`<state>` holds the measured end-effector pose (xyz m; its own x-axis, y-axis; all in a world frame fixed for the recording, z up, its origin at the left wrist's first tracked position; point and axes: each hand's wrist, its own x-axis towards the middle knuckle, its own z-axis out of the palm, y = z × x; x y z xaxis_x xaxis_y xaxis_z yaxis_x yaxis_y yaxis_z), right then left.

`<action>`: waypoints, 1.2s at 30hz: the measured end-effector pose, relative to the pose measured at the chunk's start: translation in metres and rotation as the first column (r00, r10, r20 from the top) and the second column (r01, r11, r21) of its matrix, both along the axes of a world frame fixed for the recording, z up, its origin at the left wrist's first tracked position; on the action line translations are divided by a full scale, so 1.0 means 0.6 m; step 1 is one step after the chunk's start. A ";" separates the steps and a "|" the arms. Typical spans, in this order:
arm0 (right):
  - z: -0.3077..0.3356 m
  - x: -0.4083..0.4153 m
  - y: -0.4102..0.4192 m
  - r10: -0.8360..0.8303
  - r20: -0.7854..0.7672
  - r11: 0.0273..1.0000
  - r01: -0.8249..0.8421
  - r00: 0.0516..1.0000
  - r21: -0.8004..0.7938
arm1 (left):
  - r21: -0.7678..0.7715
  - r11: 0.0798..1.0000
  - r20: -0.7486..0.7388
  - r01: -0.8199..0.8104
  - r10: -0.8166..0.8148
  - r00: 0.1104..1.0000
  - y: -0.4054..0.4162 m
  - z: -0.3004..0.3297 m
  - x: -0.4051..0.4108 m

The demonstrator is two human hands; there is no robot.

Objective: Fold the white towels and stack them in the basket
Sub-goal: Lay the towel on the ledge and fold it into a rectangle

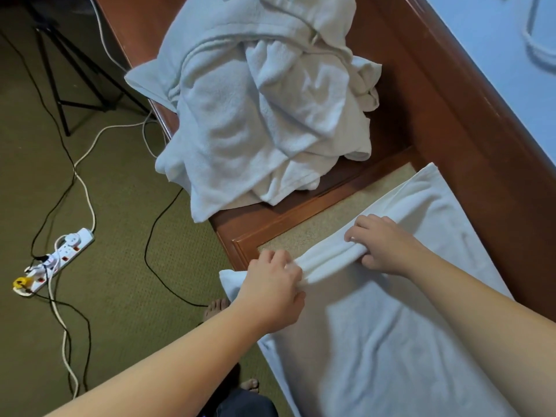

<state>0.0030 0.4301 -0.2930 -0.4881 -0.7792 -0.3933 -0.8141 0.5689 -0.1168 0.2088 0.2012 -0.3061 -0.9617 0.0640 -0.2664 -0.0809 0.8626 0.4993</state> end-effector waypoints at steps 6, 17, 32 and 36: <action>0.017 -0.014 -0.015 -0.197 0.248 0.978 0.208 0.948 -0.017 | 0.046 0.958 0.002 -0.282 0.282 0.959 -0.002 0.011 -0.018; 0.017 -0.031 -0.069 -0.182 0.186 0.971 0.146 0.966 0.192 | -0.047 0.985 0.349 -0.169 0.174 0.921 -0.041 0.013 -0.038; 0.022 -0.039 -0.082 -0.306 0.168 0.952 0.302 0.937 0.055 | -0.032 0.920 0.355 -0.391 0.376 0.856 -0.059 0.022 -0.043; 0.021 -0.073 -0.060 -0.300 0.019 0.935 0.290 0.954 0.203 | 0.020 0.942 0.368 -0.335 0.304 0.878 -0.092 0.027 -0.046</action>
